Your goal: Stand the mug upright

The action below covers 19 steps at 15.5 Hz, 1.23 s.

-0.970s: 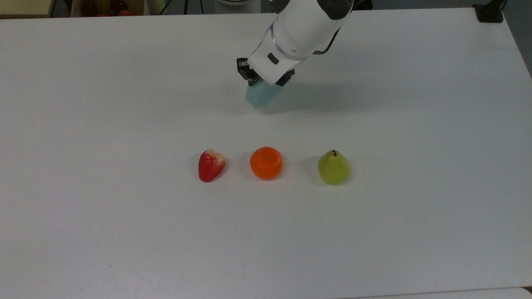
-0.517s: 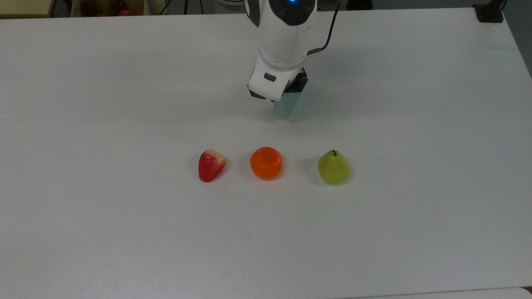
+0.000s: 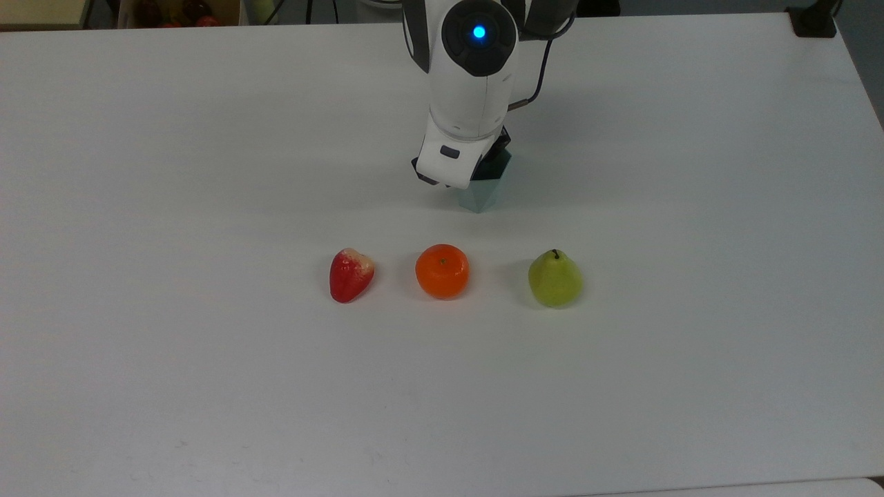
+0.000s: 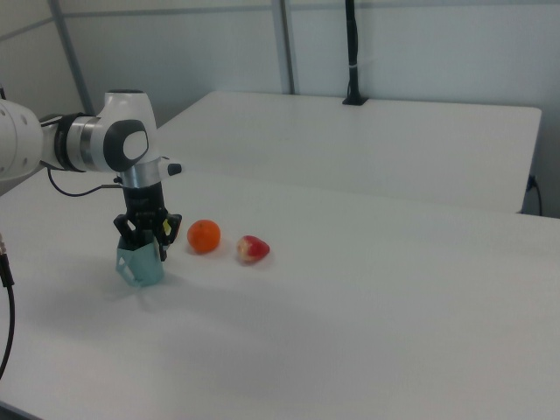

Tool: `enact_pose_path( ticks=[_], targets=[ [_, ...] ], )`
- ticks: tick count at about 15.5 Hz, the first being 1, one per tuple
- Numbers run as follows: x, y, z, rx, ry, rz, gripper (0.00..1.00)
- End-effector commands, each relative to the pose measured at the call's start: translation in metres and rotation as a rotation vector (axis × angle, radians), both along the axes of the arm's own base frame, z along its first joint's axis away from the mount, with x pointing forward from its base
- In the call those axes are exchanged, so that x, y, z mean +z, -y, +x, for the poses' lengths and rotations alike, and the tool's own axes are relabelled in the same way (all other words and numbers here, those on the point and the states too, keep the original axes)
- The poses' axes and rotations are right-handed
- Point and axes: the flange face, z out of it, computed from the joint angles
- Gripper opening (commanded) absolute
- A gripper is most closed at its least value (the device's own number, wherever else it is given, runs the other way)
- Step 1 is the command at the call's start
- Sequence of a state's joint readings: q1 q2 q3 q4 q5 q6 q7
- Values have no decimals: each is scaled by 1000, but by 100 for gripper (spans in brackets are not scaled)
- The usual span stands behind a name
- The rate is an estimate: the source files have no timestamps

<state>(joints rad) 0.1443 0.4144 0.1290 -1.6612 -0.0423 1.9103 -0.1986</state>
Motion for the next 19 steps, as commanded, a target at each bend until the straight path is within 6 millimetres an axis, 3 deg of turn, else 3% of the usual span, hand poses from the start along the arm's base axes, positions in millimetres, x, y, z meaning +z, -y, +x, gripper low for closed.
enact_pose_path(
  ticks=[1, 3, 7, 10, 13, 15, 19],
  targets=[
    [16, 3, -3, -51, 2, 5, 100],
    [40, 9, -5, -112, 15, -18, 100],
    [103, 46, -10, -349, 96, -57, 100],
    [169, 96, -31, -470, 147, -94, 100],
    [214, 134, -51, -530, 193, -83, 100],
    [224, 149, -60, -558, 178, -87, 100],
    [225, 152, -63, -570, 166, -92, 100]
  ],
)
